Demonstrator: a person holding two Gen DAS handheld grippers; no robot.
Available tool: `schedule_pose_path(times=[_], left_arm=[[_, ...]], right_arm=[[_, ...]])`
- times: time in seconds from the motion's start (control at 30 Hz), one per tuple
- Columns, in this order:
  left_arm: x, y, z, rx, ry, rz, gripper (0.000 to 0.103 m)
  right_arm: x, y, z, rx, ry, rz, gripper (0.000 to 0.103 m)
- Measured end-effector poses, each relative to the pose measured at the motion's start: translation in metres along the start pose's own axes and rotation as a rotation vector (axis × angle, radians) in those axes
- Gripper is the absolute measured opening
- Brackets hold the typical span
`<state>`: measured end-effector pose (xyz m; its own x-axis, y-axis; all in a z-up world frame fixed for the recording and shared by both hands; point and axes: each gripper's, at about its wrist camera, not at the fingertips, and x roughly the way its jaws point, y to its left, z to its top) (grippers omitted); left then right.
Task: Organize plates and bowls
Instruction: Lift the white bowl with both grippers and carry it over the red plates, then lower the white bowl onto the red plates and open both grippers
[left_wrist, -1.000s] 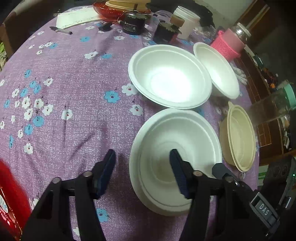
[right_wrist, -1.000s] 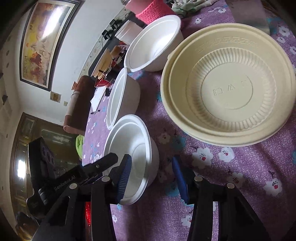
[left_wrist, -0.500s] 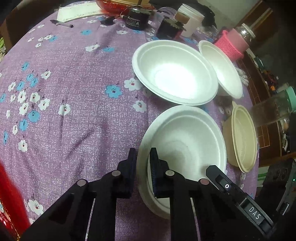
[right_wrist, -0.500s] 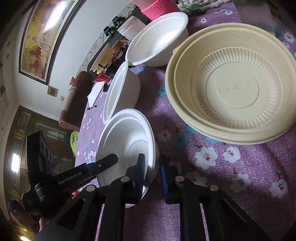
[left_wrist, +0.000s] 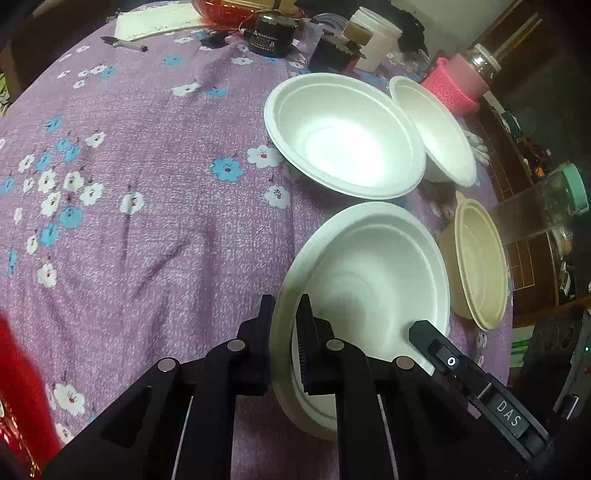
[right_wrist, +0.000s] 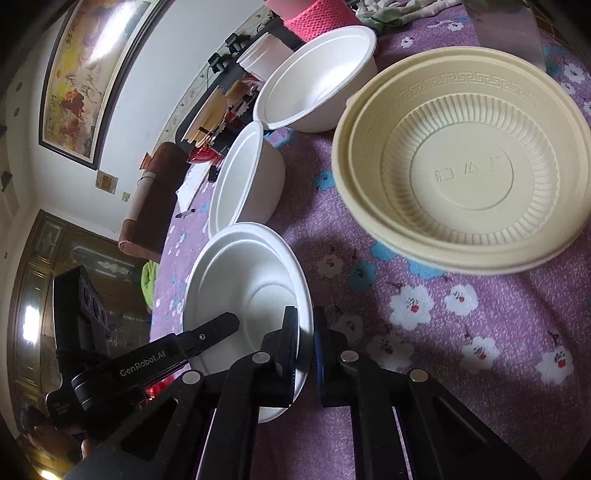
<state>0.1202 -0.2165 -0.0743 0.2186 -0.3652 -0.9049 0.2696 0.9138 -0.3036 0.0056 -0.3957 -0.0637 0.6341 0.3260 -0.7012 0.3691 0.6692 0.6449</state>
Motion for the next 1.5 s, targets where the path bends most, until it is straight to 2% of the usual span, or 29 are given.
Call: schedule_pose_path(times=[0.2, 0.43, 0.63, 0.87, 1.0, 1.1, 1.27, 1.4, 1.5], left_arm=[[-0.026, 0.018, -0.016, -0.022, -0.035, -0.001, 0.009], [-0.079, 0.052, -0.04, -0.054, -0.133, 0.003, 0.009], [-0.13, 0.102, -0.07, -0.111, -0.209, 0.019, 0.009], [-0.175, 0.172, -0.111, -0.203, -0.289, 0.086, 0.009], [-0.183, 0.209, -0.123, -0.258, -0.3, 0.113, 0.009], [-0.178, 0.234, -0.129, -0.293, -0.278, 0.126, 0.009], [-0.163, 0.268, -0.136, -0.342, -0.236, 0.146, 0.009], [-0.158, 0.28, -0.138, -0.357, -0.225, 0.179, 0.01], [-0.161, 0.284, -0.14, -0.347, -0.239, 0.231, 0.014]], right_arm=[[-0.006, 0.014, -0.016, -0.038, -0.008, 0.015, 0.007], [-0.01, 0.049, -0.043, -0.092, 0.01, 0.064, 0.007], [-0.006, 0.103, -0.076, -0.193, 0.057, 0.106, 0.007], [0.021, 0.18, -0.123, -0.339, 0.134, 0.128, 0.008], [0.045, 0.216, -0.15, -0.409, 0.182, 0.123, 0.011], [0.065, 0.237, -0.169, -0.455, 0.211, 0.101, 0.011], [0.091, 0.253, -0.184, -0.507, 0.237, 0.061, 0.012], [0.11, 0.261, -0.195, -0.526, 0.269, 0.042, 0.012], [0.113, 0.264, -0.2, -0.561, 0.228, 0.01, 0.015]])
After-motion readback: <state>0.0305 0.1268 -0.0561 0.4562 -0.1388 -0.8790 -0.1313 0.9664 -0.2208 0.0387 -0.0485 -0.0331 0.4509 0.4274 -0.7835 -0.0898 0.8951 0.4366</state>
